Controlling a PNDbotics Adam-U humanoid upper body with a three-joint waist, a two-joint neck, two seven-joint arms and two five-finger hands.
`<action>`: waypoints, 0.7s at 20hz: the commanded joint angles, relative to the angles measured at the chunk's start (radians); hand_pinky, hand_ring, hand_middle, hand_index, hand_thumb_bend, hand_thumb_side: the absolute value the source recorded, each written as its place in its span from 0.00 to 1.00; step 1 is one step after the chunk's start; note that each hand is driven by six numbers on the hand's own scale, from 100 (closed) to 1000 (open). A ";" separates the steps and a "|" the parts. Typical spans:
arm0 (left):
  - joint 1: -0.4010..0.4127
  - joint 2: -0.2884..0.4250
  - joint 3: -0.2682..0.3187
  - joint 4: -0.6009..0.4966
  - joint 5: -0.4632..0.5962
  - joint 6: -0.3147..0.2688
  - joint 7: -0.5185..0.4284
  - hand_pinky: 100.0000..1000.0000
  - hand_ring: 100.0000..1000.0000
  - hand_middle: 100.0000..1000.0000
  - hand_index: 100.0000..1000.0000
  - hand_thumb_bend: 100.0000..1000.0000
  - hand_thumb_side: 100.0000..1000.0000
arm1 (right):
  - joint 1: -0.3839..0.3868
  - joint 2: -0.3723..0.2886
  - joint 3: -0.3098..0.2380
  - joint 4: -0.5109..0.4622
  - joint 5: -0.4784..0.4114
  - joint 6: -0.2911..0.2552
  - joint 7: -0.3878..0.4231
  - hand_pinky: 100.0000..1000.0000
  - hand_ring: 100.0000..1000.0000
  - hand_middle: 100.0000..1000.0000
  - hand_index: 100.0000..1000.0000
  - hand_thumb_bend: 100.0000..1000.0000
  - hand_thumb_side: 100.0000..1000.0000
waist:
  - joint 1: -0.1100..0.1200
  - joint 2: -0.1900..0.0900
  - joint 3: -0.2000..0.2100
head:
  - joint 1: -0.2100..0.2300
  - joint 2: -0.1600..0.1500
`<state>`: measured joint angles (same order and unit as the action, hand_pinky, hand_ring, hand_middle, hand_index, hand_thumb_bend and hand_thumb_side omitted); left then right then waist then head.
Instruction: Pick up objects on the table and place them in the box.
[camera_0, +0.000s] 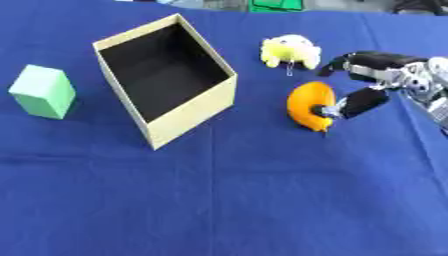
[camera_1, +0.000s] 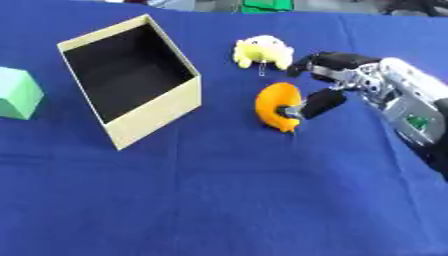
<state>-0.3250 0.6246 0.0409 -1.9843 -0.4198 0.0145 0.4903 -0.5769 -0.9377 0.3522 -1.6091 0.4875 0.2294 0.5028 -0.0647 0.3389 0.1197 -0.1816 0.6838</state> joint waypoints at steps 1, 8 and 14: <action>-0.012 0.019 0.007 -0.016 0.006 0.000 0.002 0.47 0.66 0.68 0.79 0.13 1.00 | -0.001 -0.039 -0.016 -0.028 -0.030 0.016 -0.029 0.81 0.85 0.61 0.73 0.00 0.30 | 0.002 -0.018 0.001 | 0.001 -0.013; -0.014 0.020 0.008 -0.016 0.007 -0.001 0.004 0.47 0.66 0.68 0.79 0.13 1.00 | 0.004 -0.043 -0.012 -0.033 -0.041 0.025 -0.037 0.81 0.85 0.61 0.72 0.00 0.29 | 0.002 -0.021 0.002 | 0.000 -0.016; -0.014 0.020 0.008 -0.016 0.008 -0.001 0.005 0.47 0.66 0.68 0.79 0.13 1.00 | 0.005 -0.044 -0.012 -0.035 -0.042 0.026 -0.036 0.81 0.85 0.61 0.72 0.00 0.28 | 0.002 -0.022 0.002 | -0.001 -0.017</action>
<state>-0.3270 0.6246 0.0409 -1.9843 -0.4170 0.0139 0.4912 -0.5630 -0.9390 0.3521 -1.6267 0.4514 0.2522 0.4700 -0.0650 0.3388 0.1220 -0.1816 0.6763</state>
